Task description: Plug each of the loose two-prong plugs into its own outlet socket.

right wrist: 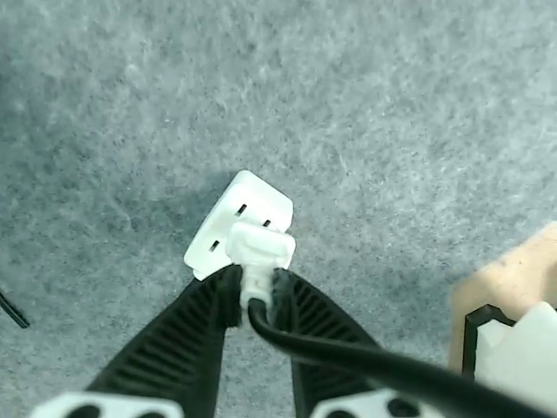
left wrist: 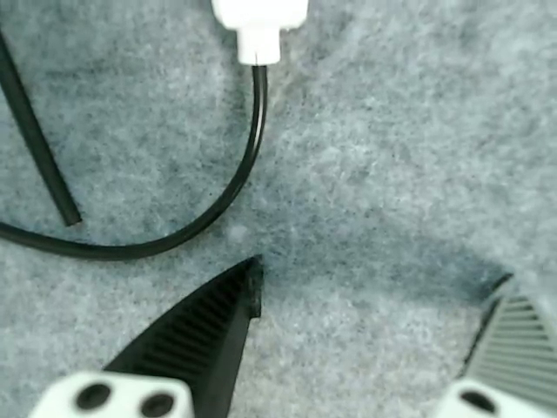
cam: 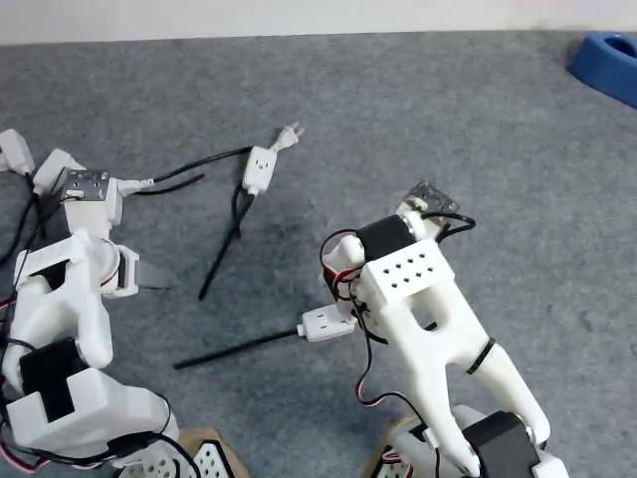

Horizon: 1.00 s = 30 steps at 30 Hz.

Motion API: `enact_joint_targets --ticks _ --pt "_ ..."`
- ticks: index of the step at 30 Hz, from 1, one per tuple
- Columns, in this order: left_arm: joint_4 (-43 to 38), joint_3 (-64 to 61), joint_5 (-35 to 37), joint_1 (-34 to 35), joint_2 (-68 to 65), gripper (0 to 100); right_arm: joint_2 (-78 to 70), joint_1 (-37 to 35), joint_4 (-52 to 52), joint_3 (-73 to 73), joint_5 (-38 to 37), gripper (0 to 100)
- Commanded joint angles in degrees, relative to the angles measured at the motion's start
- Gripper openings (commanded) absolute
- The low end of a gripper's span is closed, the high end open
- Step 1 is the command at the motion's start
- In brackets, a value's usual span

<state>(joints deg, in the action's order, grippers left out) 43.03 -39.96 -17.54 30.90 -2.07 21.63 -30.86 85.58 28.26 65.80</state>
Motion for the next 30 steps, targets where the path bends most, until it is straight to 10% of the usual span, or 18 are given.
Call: enact_joint_targets --ticks 1,30 --pt "-1.76 1.71 0.53 -1.89 0.31 38 1.63 0.57 -0.57 0.04 0.79 0.5" --pt "-1.76 1.71 0.53 -1.89 0.31 38 1.63 0.48 -6.73 5.32 1.05 0.5"
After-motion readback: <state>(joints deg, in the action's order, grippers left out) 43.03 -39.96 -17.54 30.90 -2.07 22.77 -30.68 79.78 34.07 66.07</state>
